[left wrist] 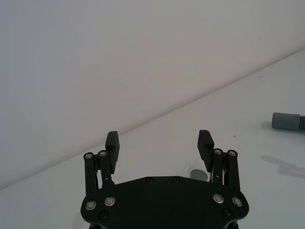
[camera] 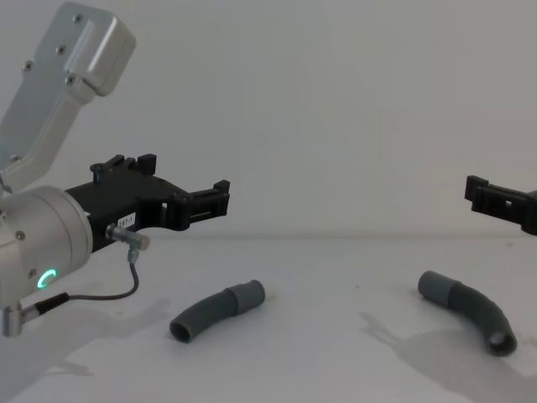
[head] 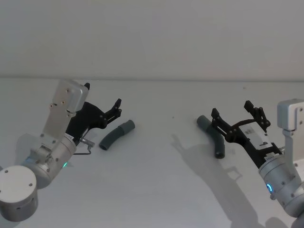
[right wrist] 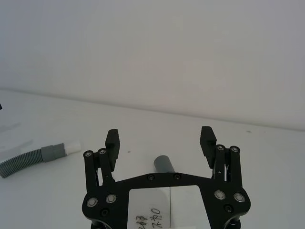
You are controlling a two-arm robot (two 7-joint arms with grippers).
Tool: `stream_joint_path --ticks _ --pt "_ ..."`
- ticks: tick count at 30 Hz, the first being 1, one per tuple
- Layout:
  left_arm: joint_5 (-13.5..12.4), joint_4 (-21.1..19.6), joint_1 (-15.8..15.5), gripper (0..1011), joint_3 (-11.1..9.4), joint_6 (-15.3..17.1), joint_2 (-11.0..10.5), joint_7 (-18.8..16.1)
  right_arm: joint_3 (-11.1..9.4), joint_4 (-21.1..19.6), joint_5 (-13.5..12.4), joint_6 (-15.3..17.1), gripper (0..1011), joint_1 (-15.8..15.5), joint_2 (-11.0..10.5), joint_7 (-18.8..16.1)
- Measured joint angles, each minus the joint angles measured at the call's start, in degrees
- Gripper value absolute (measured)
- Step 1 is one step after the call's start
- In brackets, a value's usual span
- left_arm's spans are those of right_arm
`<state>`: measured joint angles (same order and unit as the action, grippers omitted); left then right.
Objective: Use both hands to pick up one end of the pipe from the table, align the ends, and insert them.
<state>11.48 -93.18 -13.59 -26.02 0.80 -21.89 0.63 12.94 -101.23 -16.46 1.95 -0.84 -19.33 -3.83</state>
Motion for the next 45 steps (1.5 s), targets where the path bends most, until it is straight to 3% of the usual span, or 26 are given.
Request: stream_joint_path --ticks 31,45 --pt "0.0 -0.1 -0.1 1001 0.0 0.1 -0.2 0.5 0.0 0.0 0.0 0.0 1001 0.0 0.0 0.0" --pt "3.7 -1.3 -1.8 1001 0.6 5.4 -3.1 8.3 0.0 0.0 0.0 0.0 1001 0.0 0.0 0.0"
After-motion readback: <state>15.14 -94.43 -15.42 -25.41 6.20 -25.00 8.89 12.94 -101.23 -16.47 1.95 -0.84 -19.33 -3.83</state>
